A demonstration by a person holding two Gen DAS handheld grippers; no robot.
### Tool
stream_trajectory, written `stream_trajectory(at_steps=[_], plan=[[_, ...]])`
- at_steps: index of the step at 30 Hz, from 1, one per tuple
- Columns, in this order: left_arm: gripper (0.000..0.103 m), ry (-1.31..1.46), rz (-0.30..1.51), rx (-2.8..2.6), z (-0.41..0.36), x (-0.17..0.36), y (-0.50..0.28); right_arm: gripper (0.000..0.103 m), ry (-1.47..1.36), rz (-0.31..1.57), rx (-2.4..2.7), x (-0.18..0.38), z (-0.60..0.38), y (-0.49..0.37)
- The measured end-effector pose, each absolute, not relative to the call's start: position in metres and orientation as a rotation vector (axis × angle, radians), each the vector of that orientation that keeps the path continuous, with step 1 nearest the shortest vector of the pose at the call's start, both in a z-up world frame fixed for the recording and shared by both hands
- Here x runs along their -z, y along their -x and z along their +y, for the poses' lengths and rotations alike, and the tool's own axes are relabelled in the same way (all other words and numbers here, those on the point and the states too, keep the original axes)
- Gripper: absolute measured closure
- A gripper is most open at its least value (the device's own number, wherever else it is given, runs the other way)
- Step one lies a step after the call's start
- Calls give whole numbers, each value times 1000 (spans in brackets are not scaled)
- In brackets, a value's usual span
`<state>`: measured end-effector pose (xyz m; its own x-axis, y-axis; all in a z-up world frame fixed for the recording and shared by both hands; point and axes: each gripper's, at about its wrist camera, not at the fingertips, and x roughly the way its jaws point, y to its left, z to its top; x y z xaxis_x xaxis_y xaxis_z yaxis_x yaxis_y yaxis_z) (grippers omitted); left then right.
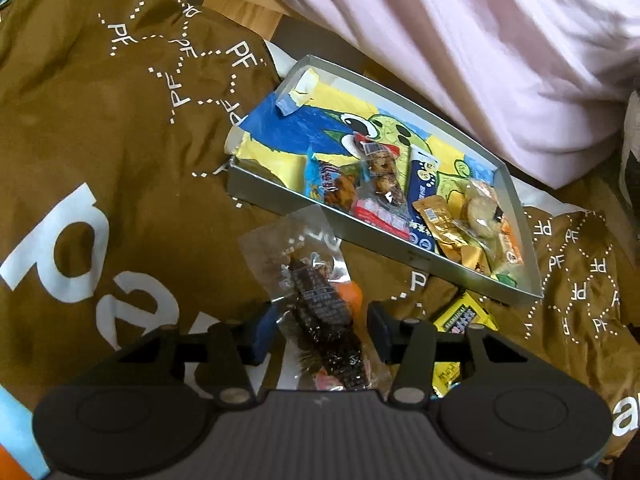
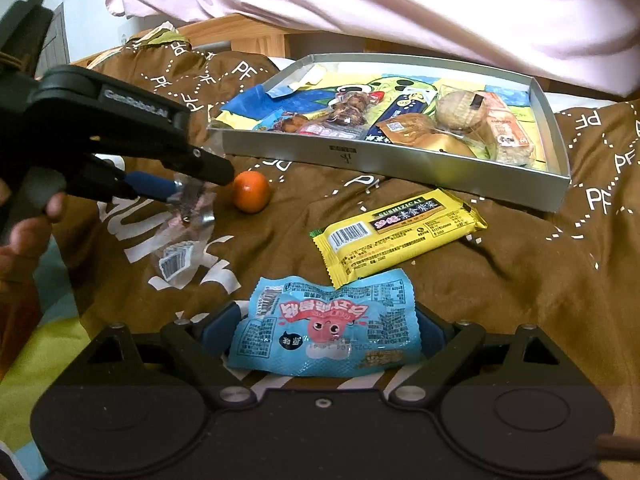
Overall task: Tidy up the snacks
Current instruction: 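Close the left tool on the jerky pack while the right tool grasps the blue candy packet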
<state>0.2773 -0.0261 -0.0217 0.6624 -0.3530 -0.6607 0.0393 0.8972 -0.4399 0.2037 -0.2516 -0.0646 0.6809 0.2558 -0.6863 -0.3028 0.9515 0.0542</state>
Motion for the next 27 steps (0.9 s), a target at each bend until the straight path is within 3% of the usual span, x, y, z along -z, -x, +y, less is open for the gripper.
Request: stream_trajectory(at_steps=[27], plan=[[52,341,723,188,-43,-25,-255,16,66,717,-253,48,-261,-188]])
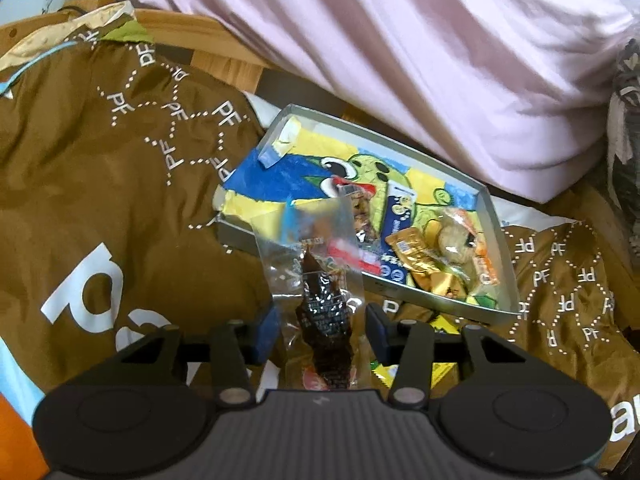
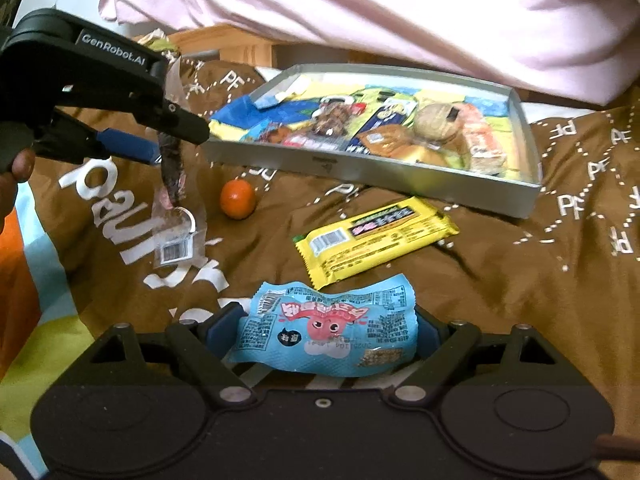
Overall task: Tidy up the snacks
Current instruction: 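Close the left tool on the jerky pack while the right tool grasps the blue candy packet, then carry both packs into the metal tray and open both tools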
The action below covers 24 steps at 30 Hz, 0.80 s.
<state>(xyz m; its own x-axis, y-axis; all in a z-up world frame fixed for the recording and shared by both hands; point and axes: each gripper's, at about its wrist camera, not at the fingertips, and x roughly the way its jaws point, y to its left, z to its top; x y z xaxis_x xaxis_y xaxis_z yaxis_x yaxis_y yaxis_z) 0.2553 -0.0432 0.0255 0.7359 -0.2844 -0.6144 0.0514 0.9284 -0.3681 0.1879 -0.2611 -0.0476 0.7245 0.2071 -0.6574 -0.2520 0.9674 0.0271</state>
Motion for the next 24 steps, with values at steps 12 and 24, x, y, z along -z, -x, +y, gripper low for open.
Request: stream_trajectory(at_steps=[12,24], plan=[[52,370,688,262,-64,-41,-244,16,6,596,-153,14,-296,-172],[52,367,649,265,-84,-59,-263,16,-1,501,-91,4,-310,-194]])
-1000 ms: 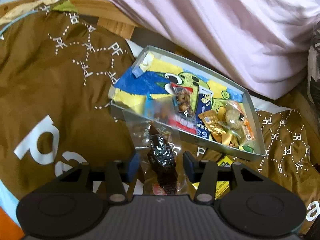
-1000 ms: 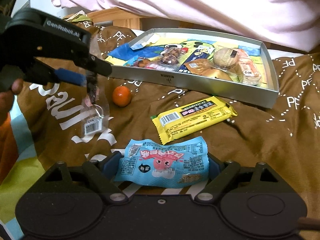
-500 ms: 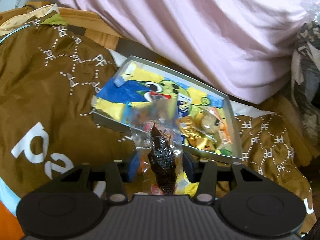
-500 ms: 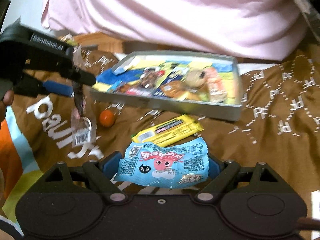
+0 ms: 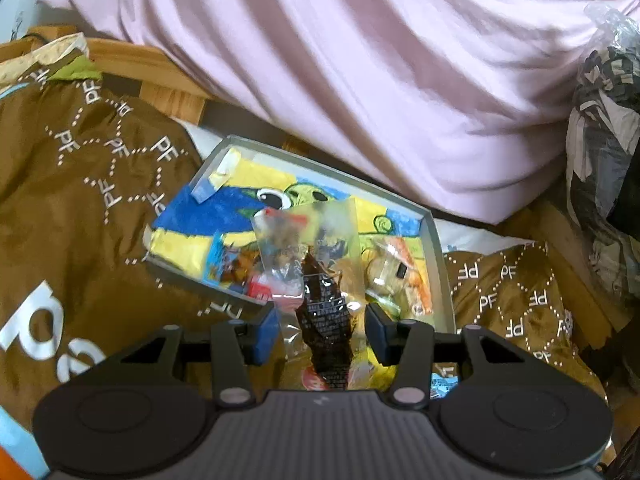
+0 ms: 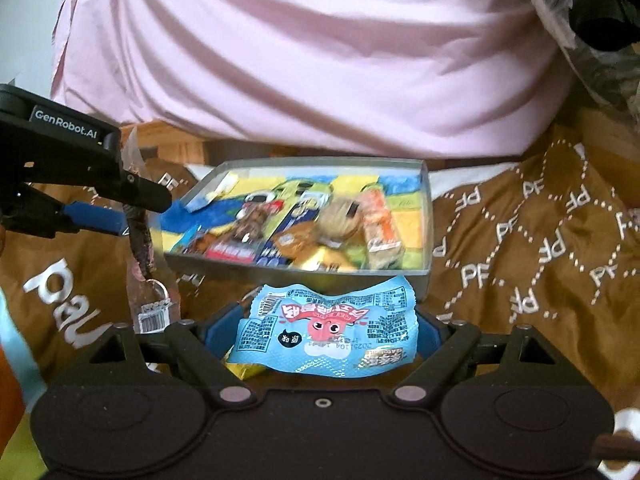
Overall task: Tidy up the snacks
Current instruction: 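Carry both packs into the metal tray and open both tools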
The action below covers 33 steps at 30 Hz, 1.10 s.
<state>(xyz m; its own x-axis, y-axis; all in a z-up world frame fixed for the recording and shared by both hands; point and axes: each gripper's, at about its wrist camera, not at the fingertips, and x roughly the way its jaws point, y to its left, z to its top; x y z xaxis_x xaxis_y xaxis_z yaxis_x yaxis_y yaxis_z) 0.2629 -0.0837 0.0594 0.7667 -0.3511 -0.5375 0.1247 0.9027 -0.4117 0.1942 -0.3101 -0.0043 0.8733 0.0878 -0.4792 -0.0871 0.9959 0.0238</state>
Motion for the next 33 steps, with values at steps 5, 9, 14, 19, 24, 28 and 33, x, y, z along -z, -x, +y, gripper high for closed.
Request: stream_trajectory(at_steps=[5,9,14,19,24,28,33], plan=[[52,384,640,260,-94,-65,-285,16,24,432,-70,3,-317,-211],[52,406,627,262,-104,-69,-310,16,33,374,-57,3,-323,-233],[52,367,646,243,-118,-66,-347,16,23,334,-25,3,-330,-268],[52,332,674,211,-125,-54,-379,16,1,317,-11,11,-335,-308],[52,316,694,195,-135,-44,-408,15,-31,310,-21,16,-342,-341],[52,274,719,187,-146,-36,-427,15,-42,321,-58,19,-347,-357],[52,233,741,162,-155,-24,-443,14,-57,347,-90,23,-351,-371]])
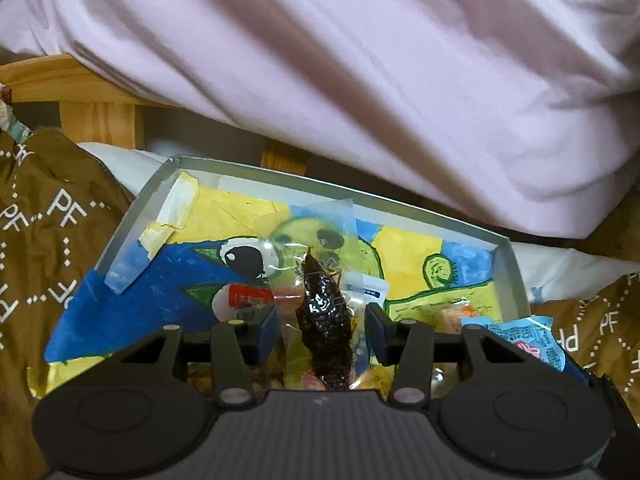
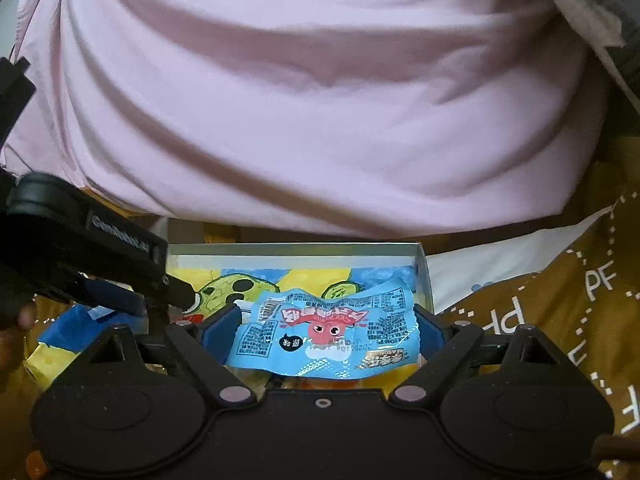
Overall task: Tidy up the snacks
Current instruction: 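Carry both packs into the metal tray and open both tools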
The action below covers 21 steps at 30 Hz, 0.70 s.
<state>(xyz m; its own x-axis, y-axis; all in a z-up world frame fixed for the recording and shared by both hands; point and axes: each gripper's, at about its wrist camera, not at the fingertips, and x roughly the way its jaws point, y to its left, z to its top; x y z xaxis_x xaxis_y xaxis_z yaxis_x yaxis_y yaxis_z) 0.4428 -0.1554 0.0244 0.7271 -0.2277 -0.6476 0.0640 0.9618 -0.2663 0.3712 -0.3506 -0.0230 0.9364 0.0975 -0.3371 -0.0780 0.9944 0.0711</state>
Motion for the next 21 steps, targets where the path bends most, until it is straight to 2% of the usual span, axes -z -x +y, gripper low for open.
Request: stream_trajectory(at_steps=[13,18,21], plan=[[52,262,749,172,-169,-8,-454,10,-175,397,-100,39,-365,-385],[42,298,732,179,-165,-7,-449,5,-173,383,-94,37,-364,-384],[31,322,715,176,-161,-7,-444,3,-170,377,-96,37,-363,-383]])
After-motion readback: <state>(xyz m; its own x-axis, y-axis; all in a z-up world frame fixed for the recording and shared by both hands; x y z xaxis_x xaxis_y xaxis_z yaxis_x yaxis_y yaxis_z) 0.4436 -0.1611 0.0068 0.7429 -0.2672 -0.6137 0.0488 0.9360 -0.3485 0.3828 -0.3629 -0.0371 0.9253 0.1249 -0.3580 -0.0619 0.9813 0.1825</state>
